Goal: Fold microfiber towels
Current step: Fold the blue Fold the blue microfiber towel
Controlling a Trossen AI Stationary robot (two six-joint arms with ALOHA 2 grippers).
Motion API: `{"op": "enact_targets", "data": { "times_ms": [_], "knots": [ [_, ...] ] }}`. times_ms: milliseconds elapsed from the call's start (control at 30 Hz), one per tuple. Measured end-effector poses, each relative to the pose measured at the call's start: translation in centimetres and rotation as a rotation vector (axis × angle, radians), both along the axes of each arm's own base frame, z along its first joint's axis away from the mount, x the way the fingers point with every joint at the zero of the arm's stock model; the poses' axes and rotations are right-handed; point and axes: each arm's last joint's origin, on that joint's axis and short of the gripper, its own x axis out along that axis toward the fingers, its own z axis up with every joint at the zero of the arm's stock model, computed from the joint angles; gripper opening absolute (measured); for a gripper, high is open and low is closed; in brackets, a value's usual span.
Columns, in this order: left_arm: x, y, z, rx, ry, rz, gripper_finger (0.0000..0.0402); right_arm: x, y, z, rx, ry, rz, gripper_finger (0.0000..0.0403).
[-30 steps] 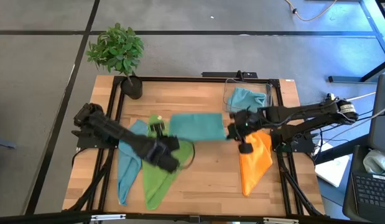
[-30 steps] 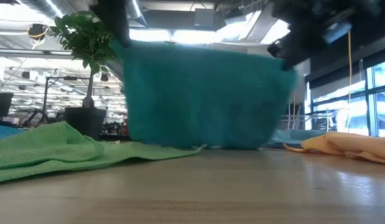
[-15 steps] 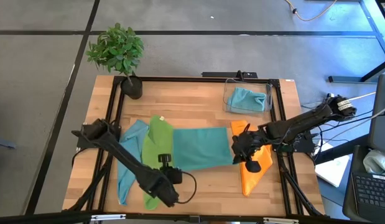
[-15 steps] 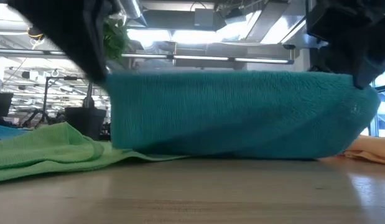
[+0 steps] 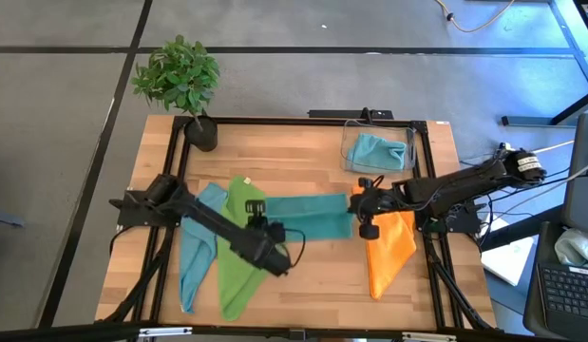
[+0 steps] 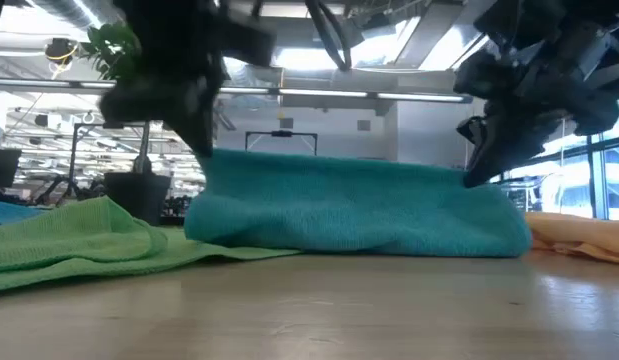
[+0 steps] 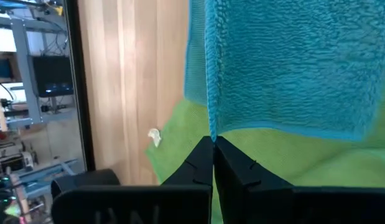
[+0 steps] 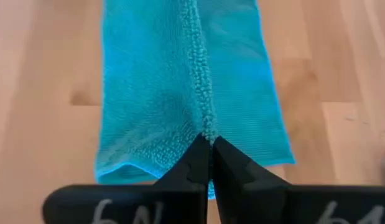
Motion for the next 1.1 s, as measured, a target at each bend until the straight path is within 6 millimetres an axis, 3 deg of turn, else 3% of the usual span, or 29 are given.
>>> {"op": "enact_targets", "data": {
  "times_ms": [333,667,1100],
  "knots": [
    [0.1,4.8,-4.0,0.048,0.076,0.025,0.0000,0.8,-1.0,-1.4,-0.066,0.060,-0.005,0.0012],
    [0.3,6.3,-5.4,0.018,0.091,0.013,0.0000,1.8,-1.5,-4.0,-0.211,0.153,-0.070,0.0012],
    [0.1,8.0,-6.0,0.036,0.108,0.044,0.0000,1.9,-1.9,-4.0,-0.301,0.154,-0.087,0.0012]
  ]
}}
